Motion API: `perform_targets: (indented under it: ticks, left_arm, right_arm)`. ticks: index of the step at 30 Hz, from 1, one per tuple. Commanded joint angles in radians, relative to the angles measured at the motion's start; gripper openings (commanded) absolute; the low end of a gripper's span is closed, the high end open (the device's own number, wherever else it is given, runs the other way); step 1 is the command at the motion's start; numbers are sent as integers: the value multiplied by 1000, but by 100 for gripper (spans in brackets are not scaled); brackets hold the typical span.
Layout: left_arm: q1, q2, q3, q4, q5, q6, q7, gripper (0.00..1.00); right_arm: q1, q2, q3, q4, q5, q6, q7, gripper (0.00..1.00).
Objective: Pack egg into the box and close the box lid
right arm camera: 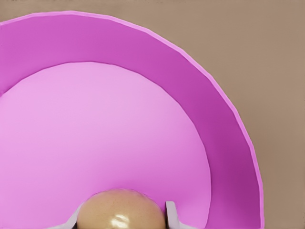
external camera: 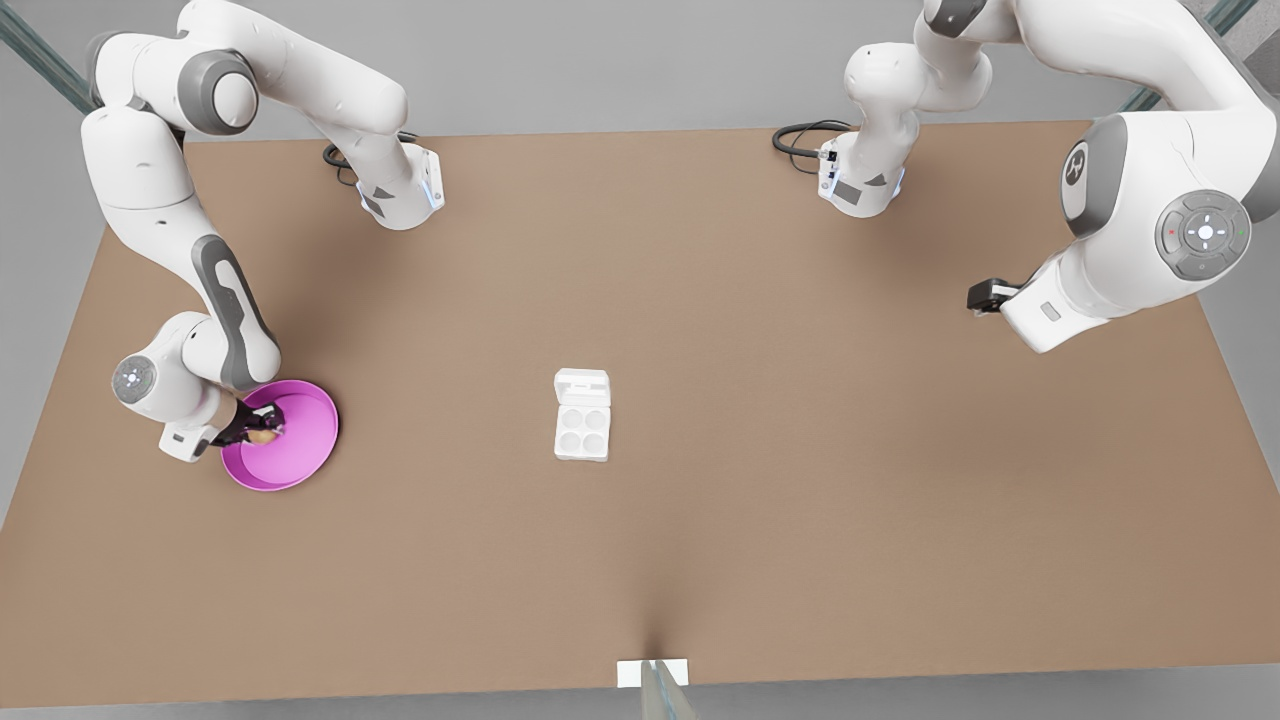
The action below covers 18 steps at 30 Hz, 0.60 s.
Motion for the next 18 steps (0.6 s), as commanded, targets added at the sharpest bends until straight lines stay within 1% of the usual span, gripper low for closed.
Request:
perform_targets:
  ticks: [1,3,5,6,8,13,14,15,18]
  left_arm:
    - [-1,-1,0,0,1,-2,0,100]
    - [-1,-1,0,0,1,-2,0,100]
    - [-1,-1,0,0,1,-2,0,100]
    - [-1,-1,0,0,0,-2,0,100]
    - [-4,0,0,0,3,-2,0,100]
    - [0,11,0,0,3,-1,0,100]
    - [0,14,0,0,3,-1,0,100]
    - [0,17,0,0,3,-2,1,100]
    - [4,17,2,-12,8,-2,1,100]
  right_arm:
    - [5,-3,1,12,-10,-45,0,50]
    - [2,-6,22,33,-10,-74,1,50]
    - [4,-16,24,39,-10,-81,13,49]
    - [-5,-20,51,63,-8,-104,24,49]
    - [4,-40,71,79,-10,-134,69,49]
    - [7,-46,225,125,-8,-162,260,49]
    - [27,-45,248,155,-10,-182,306,49]
    - [91,-45,246,217,-11,-248,394,49]
    - [249,-34,246,342,-11,-331,625,49]
